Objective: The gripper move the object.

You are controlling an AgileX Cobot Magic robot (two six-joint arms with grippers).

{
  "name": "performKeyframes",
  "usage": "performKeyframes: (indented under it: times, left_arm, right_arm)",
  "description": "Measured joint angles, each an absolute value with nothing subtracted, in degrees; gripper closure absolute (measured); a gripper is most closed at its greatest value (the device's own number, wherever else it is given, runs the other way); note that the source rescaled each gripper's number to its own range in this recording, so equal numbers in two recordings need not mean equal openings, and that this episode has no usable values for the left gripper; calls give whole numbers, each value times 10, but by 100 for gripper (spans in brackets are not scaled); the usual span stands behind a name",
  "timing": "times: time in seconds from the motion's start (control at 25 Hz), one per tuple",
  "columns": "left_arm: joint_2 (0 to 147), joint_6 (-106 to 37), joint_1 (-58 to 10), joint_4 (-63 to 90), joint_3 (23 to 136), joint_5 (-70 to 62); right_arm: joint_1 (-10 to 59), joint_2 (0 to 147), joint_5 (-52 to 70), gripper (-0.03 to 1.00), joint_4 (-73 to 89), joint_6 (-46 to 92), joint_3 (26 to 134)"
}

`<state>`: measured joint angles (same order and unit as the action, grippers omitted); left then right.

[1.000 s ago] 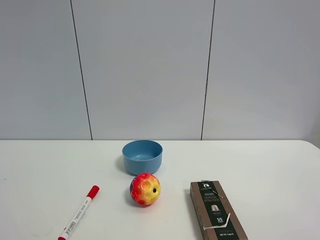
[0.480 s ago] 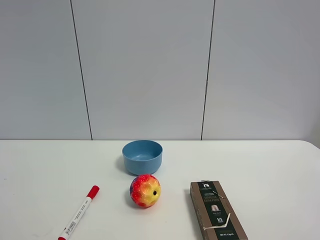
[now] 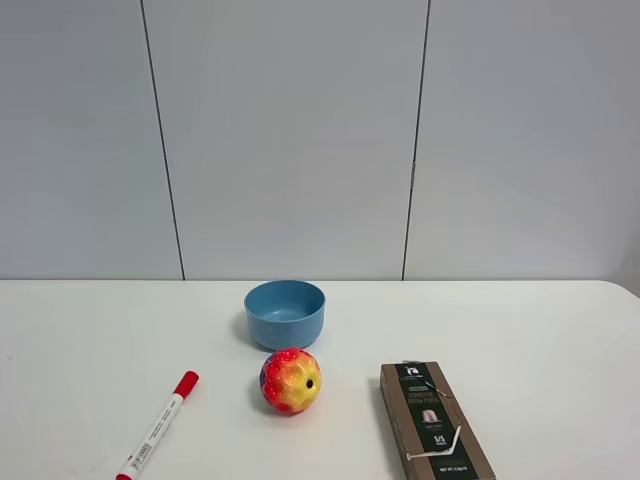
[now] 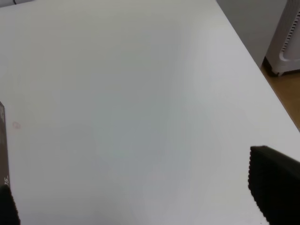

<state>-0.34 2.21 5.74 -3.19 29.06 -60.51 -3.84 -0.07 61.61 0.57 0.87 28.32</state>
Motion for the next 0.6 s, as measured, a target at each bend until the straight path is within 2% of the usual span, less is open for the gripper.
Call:
performKeyframes:
  times: [0.6]
  left_arm:
    - [-3,22,57,-32,291,-605]
  right_arm:
    - [-38,-1,616,-3,6,9,283]
